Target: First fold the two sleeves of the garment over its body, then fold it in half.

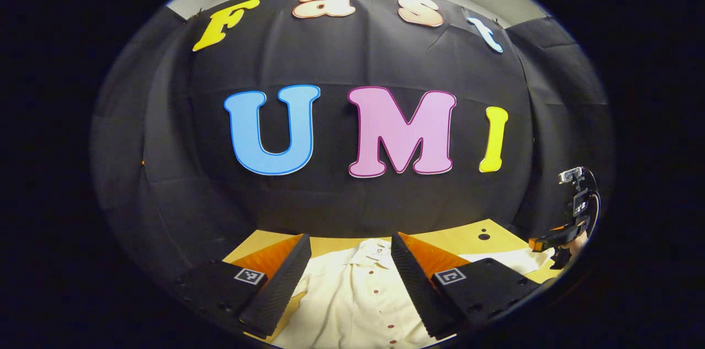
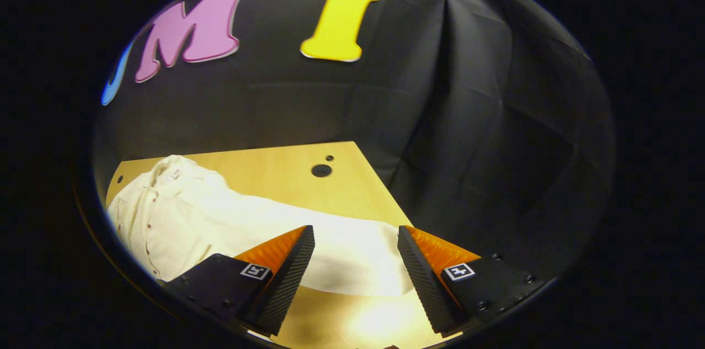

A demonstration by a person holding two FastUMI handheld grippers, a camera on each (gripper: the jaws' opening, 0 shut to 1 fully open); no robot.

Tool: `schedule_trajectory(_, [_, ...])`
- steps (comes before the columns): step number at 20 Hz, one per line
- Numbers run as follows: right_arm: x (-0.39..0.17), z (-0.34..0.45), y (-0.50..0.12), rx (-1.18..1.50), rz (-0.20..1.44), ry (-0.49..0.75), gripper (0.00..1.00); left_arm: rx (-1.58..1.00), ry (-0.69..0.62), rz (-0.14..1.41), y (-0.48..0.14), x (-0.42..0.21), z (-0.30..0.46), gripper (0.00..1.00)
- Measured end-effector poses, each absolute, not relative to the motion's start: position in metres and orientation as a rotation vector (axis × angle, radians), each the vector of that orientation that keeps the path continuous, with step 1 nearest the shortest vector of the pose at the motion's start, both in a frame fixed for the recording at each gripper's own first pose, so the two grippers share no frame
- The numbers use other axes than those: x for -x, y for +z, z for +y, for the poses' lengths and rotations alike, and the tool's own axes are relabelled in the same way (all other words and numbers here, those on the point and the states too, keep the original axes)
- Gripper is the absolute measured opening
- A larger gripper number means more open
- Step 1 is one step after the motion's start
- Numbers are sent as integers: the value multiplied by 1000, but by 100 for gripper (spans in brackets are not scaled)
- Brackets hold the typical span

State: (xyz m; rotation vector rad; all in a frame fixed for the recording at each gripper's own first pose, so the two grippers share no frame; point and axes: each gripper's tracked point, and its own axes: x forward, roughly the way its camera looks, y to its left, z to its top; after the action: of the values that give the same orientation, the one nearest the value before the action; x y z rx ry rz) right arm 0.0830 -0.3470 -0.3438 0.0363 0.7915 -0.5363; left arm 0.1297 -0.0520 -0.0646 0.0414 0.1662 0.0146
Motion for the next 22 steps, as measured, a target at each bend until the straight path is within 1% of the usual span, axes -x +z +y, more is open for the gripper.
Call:
schedule_trajectory(3, [-62,-395,-373,-51,864,-641,98,-53,0,189,-72,-143,-61,96])
schedule_trajectory(5, [-46,-420,-391,-72,911,-690,98,-60,-15,202,-75,-152,-69,96])
schedule_trajectory(6, [-41,-429,-398,-112,914,-716,98,-65,-24,207,-77,-156,-74,100])
schedule_trajectory(7, [-39,-435,-407,-159,915,-741,98,-73,-31,211,-80,-160,-79,96])
schedule_trajectory(8, [-31,-441,-417,-182,938,-763,98,-82,-35,216,-82,-164,-82,96])
schedule_trajectory(12, [-27,-454,-443,-229,981,-801,96,-102,-67,219,-85,-175,-99,95])
schedule_trajectory(15, [-24,-459,-461,-324,1005,-794,88,-97,-77,230,-88,-178,-107,95])
schedule_trajectory(16, [-22,-454,-464,-361,1021,-782,81,-91,-76,234,-91,-179,-107,97])
schedule_trajectory(17, [-20,-452,-466,-371,1037,-787,67,-86,-74,238,-92,-178,-107,98])
schedule_trajectory(19, [-22,-448,-466,-360,1043,-775,30,-84,-62,245,-94,-175,-103,98])
schedule_trajectory(20, [-23,-446,-463,-358,1036,-770,23,-83,-54,244,-93,-173,-99,98])
schedule_trajectory(21, [-26,-444,-461,-357,1035,-769,11,-82,-44,241,-91,-170,-94,98])
schedule_trajectory(22, [-27,-442,-456,-338,1031,-771,10,-80,-32,240,-90,-167,-89,98])
